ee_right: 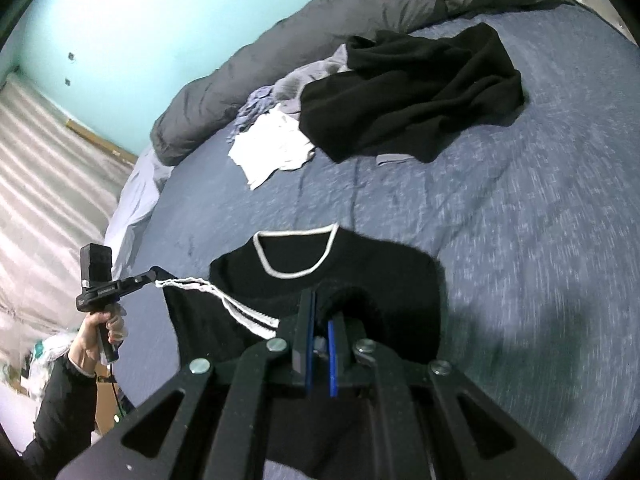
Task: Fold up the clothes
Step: 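Lay the hem over the collar and open both tools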
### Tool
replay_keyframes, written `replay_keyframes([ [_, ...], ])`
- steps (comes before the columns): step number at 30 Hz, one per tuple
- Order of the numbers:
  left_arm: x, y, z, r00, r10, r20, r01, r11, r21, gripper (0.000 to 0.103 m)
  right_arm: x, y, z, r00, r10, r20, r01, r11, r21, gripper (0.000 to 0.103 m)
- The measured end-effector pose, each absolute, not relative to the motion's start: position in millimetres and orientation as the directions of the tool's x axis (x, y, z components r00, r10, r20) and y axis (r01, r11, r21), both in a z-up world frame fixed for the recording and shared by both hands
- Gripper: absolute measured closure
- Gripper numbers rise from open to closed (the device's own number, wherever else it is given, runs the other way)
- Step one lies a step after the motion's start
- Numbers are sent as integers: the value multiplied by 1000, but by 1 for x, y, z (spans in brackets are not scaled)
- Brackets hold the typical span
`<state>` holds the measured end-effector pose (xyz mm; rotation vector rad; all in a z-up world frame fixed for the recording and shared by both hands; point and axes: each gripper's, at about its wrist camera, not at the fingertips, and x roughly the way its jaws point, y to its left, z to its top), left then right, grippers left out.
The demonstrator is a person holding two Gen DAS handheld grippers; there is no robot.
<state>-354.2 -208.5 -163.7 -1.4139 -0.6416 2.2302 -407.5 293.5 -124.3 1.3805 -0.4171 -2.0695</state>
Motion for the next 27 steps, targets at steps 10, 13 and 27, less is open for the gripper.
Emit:
replay_keyframes([
  [10, -406, -216, -227, -371, 564, -737, -28, -800, -599, 96, -466, 284, -190, -238, -605, -760, 230, -795, 561, 98],
  [13, -412, -217, -246, -369, 571, -734, -7, -791, -612, 96, -472, 286, -210, -236, -610, -756, 203, -792, 576, 98],
  [27, -399, -237, -235, -479, 544, -689, -6, -786, -618, 54, -465, 325, -212, -430, -652, -624, 111, -725, 680, 44],
])
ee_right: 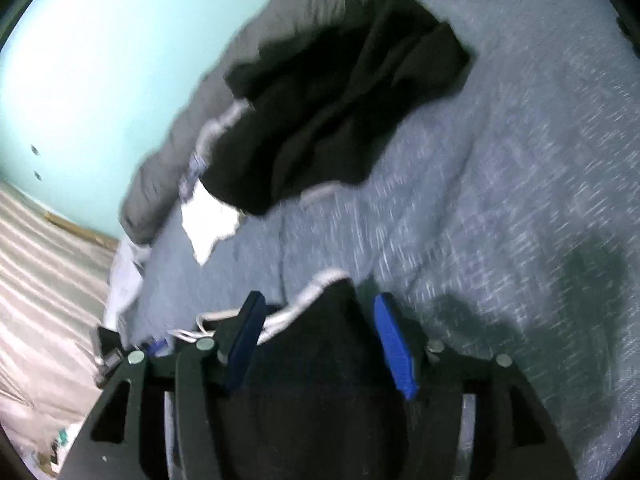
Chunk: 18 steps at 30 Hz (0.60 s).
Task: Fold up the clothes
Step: 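Lay the hem over the collar and open both tools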
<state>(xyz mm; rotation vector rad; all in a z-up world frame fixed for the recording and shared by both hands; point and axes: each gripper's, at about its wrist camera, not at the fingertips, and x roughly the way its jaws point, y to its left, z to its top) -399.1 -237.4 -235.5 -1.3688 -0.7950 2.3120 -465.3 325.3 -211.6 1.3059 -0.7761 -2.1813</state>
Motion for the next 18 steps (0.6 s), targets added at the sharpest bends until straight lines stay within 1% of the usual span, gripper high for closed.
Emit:
replay_keyframes([
  [3, -395, -232, -235, -470, 541, -697, -36, -801, -597, 54, -457, 318, -202, -426, -615, -664, 183, -777, 603, 44],
  [7, -395, -221, -243, -454, 530, -716, -66, -822, -566, 54, -449, 303, -206, -412, -576, -706, 248, -816, 522, 44],
  [13, -404, -214, -263, -428, 516, -742, -56, -834, -548, 55, -452, 287, -225, -401, -538, -741, 292, -842, 453, 45],
  [14, -406, -214, -267, -424, 516, -744, -50, -834, -549, 55, -453, 285, -227, -401, -530, -747, 296, -847, 442, 46],
  [15, -407, -214, -270, -439, 509, -740, -43, -835, -549, 57, -455, 283, -230, -399, -523, -753, 300, -850, 432, 50],
  [16, -407, -215, -272, -441, 516, -735, -46, -830, -555, 70, -457, 281, -234, -395, -520, -758, 305, -852, 426, 59],
  [17, -407, -215, -272, -445, 519, -730, -52, -829, -557, 80, -459, 279, -236, -392, -514, -763, 309, -855, 417, 65],
  [18, -407, -214, -272, -449, 521, -726, -57, -827, -559, 84, -460, 277, -238, -394, -504, -769, 312, -860, 404, 79],
])
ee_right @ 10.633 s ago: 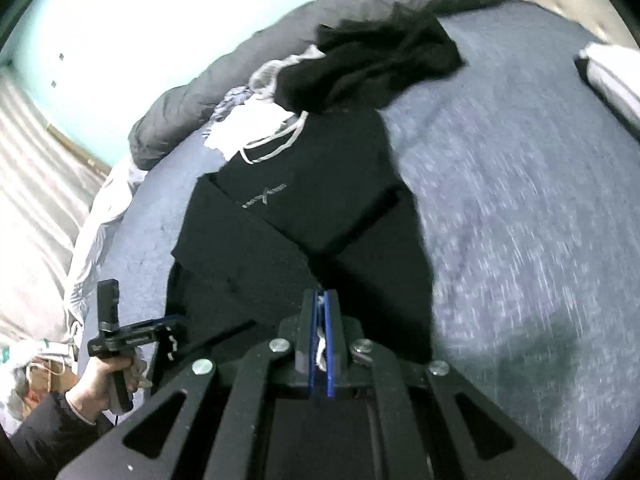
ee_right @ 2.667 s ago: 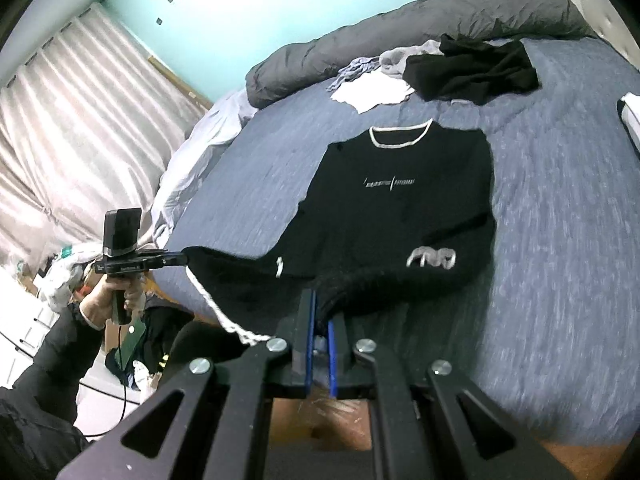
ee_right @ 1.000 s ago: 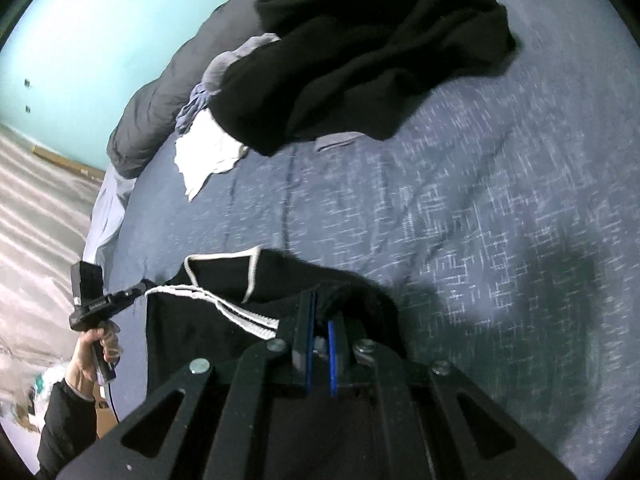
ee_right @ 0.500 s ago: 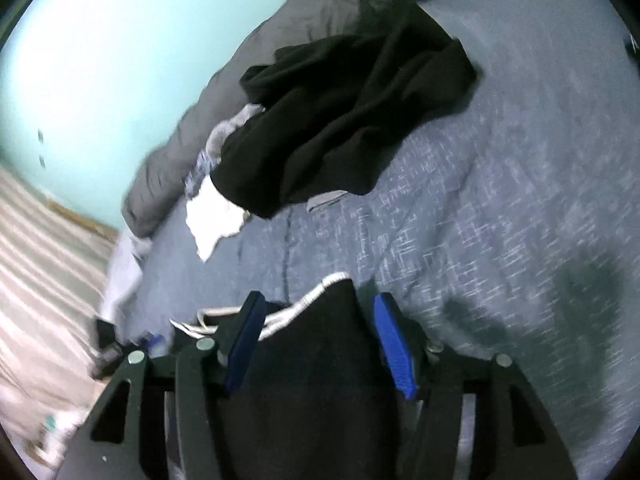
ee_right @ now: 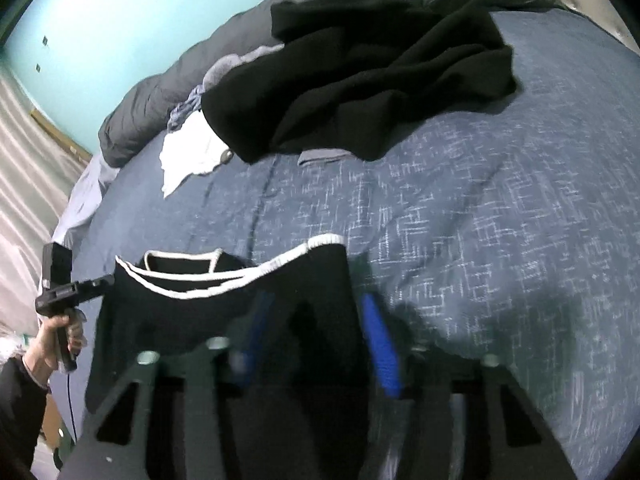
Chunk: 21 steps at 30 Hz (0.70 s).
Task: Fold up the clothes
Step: 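Lay the hem over the collar and open both tools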
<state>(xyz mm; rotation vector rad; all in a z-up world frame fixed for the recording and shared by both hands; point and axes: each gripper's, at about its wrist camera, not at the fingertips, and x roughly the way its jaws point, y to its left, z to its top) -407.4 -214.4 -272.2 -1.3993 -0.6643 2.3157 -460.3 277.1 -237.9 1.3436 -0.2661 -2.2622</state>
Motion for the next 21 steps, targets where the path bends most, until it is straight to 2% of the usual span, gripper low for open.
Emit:
replay_keyframes([
  [1, -407, -213, -271, -449, 518, -728, -64, -831, -552, 84, -461, 276, -239, -398, -497, -771, 317, -863, 393, 89],
  [4, -407, -210, -266, -457, 504, -732, -81, -844, -530, 92, -459, 276, -236, -422, -490, -763, 323, -868, 378, 94],
  [10, -403, -215, -244, -512, 453, -730, -75, -870, -488, 95, -452, 288, -207, -537, -454, -711, 297, -891, 344, 97],
  [11, -403, -219, -242, -517, 449, -729, -67, -870, -489, 95, -452, 291, -203, -553, -441, -707, 285, -897, 336, 100],
  [21, -414, -220, -264, -475, 432, -767, -12, -875, -485, 94, -465, 289, -232, -501, -364, -785, 201, -931, 304, 100],
])
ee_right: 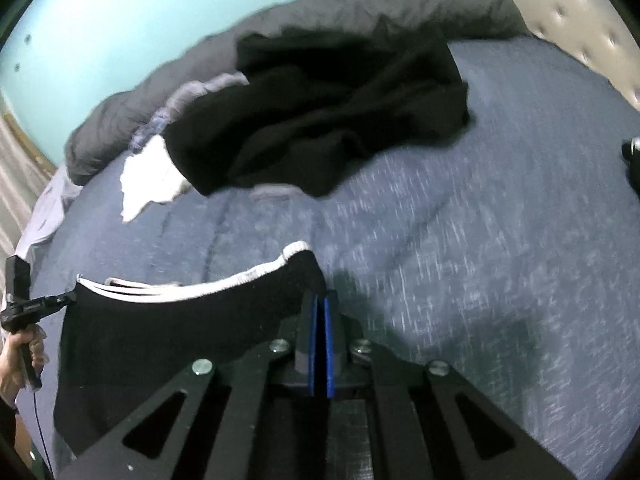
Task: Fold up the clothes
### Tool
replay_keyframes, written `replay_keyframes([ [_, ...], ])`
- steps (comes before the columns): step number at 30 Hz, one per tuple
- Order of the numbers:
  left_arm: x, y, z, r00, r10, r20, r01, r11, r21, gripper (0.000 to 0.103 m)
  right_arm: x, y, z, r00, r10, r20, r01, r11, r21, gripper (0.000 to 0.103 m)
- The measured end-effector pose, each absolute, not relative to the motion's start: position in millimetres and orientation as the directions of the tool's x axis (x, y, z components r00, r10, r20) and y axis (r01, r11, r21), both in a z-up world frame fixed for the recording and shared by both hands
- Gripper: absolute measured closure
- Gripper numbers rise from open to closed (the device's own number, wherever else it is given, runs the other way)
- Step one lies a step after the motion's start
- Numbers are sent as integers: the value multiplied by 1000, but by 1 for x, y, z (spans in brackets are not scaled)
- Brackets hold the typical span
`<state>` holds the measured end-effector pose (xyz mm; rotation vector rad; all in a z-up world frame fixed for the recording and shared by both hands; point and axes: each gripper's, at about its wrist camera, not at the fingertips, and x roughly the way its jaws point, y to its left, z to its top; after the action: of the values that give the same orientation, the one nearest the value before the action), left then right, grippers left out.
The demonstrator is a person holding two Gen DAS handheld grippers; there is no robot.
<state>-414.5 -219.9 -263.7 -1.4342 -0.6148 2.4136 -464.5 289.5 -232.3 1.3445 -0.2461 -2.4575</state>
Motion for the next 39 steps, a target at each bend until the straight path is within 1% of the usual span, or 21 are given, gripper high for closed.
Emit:
replay_keyframes([
  [3, -411, -220, -265, -476, 434, -765, -7, -872, -489, 92, -462, 288, -235, -484, -379, -789, 204, -925, 319, 97],
  [6, -400, -230, -254, -488, 420, -765, 18, -872, -490, 85, -453, 300, -228, -476, -363, -801, 162, -931, 326, 93],
  [8, -387, -233, -248, -482, 427, -765, 5, -872, -490, 72, -440, 309, -221, -459, -391, -798, 162, -920, 358, 86],
  [10, -368, -234, -243, -467, 447, -763, -13, -866, -499, 67, -421, 314, -214, -434, -413, -801, 184, -911, 369, 78],
  [15, -307, -224, -241, -388, 481, -786, -53, -863, -502, 67, -364, 321, -209, -331, -458, -825, 244, -886, 394, 77],
  [18, -272, -218, -246, -343, 498, -797, -71, -859, -507, 67, -329, 324, -213, -274, -458, -846, 260, -882, 393, 76],
  [22, -234, -213, -260, -303, 516, -801, -68, -850, -523, 65, -291, 325, -224, -203, -444, -873, 286, -880, 381, 60],
  [23, -226, -213, -263, -297, 521, -800, -65, -847, -528, 65, -285, 325, -227, -193, -443, -876, 288, -879, 381, 59],
  [29, -197, -204, -277, -267, 536, -801, -76, -840, -536, 65, -264, 324, -243, -156, -437, -886, 285, -879, 383, 59],
  [32, -195, -197, -279, -258, 520, -814, -95, -852, -514, 65, -260, 321, -246, -151, -448, -881, 303, -869, 391, 59],
  [35, -197, -191, -280, -254, 500, -828, -115, -866, -487, 66, -260, 315, -248, -151, -435, -888, 326, -870, 370, 77],
  [36, -198, -189, -280, -252, 495, -831, -120, -869, -481, 69, -261, 313, -249, -153, -425, -892, 330, -873, 359, 82],
  [37, -199, -187, -281, -250, 490, -835, -126, -871, -474, 81, -260, 312, -250, -156, -420, -894, 332, -875, 353, 89],
  [38, -200, -185, -283, -242, 494, -835, -125, -869, -479, 92, -260, 311, -251, -158, -419, -894, 333, -875, 351, 91],
  [39, -201, -183, -283, -241, 486, -840, -125, -874, -469, 92, -260, 310, -251, -159, -416, -895, 338, -875, 347, 92],
])
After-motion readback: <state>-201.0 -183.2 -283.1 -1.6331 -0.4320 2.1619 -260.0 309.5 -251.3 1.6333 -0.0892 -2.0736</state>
